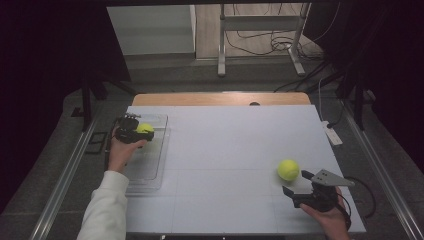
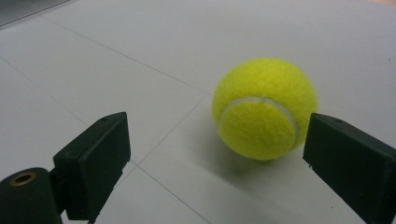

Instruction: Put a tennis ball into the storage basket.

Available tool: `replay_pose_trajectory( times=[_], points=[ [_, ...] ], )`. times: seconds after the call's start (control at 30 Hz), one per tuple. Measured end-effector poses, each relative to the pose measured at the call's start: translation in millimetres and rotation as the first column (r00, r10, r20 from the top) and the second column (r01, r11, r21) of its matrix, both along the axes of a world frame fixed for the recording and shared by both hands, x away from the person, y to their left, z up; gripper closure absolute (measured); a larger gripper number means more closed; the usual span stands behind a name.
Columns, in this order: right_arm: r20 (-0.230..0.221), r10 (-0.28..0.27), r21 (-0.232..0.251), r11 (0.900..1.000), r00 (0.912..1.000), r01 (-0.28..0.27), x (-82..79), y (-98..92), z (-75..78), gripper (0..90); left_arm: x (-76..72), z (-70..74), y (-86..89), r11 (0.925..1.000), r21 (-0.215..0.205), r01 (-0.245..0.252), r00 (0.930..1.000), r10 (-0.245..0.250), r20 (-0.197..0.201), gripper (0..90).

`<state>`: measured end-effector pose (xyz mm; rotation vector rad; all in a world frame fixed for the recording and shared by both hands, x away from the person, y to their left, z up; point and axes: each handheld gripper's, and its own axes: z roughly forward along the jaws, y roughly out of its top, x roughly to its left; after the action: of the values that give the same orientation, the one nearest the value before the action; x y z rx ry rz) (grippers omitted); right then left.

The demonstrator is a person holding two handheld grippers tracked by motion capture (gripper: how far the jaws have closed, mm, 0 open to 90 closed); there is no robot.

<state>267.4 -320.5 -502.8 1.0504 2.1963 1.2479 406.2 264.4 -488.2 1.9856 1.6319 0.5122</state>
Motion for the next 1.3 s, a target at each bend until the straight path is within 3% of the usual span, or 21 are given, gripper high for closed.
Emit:
replay_pose_trajectory(
  times=[0.1,0.27,0.5,0.63,0.77,0.93,1.3],
  points=[
    [0.000,0.001,0.003,1.000,1.0000,-0.001,0.1,-0.1,-0.2,7.8,0.0,0.7,-0.6,0.9997,0.015,-0.017,0.9998,0.017,0.011,25.6],
    [0.000,0.000,0.004,1.000,1.0000,0.000,-0.1,-0.1,0.0,7.8,-3.7,8.2,-4.1,0.9996,-0.016,-0.021,0.9985,0.022,0.051,15.2],
    [0.002,0.000,-0.001,1.000,1.0000,0.000,-0.2,0.3,0.3,7.8,-9.7,15.9,-4.5,0.9975,-0.068,0.016,0.9959,-0.010,0.090,14.5],
    [0.000,-0.001,0.000,1.000,1.0000,0.001,0.0,0.0,0.0,7.8,-12.1,18.3,-3.6,0.9925,-0.114,0.043,0.9942,-0.031,0.103,14.7],
    [0.001,-0.001,0.000,1.000,1.0000,0.001,0.0,0.0,0.1,7.8,-14.5,19.9,-3.7,0.9904,-0.126,0.056,0.9932,-0.042,0.108,14.8],
    [0.002,-0.001,0.000,1.000,1.0000,0.001,0.0,0.1,0.2,7.8,-22.2,23.9,-5.7,0.9825,-0.165,0.085,0.9883,-0.063,0.139,15.5],
    [0.002,-0.002,0.000,1.000,1.0000,0.002,0.7,-0.1,-0.1,7.8,-32.7,27.2,-10.9,0.9681,-0.211,0.136,0.9805,-0.101,0.169,16.1]
  ],
)
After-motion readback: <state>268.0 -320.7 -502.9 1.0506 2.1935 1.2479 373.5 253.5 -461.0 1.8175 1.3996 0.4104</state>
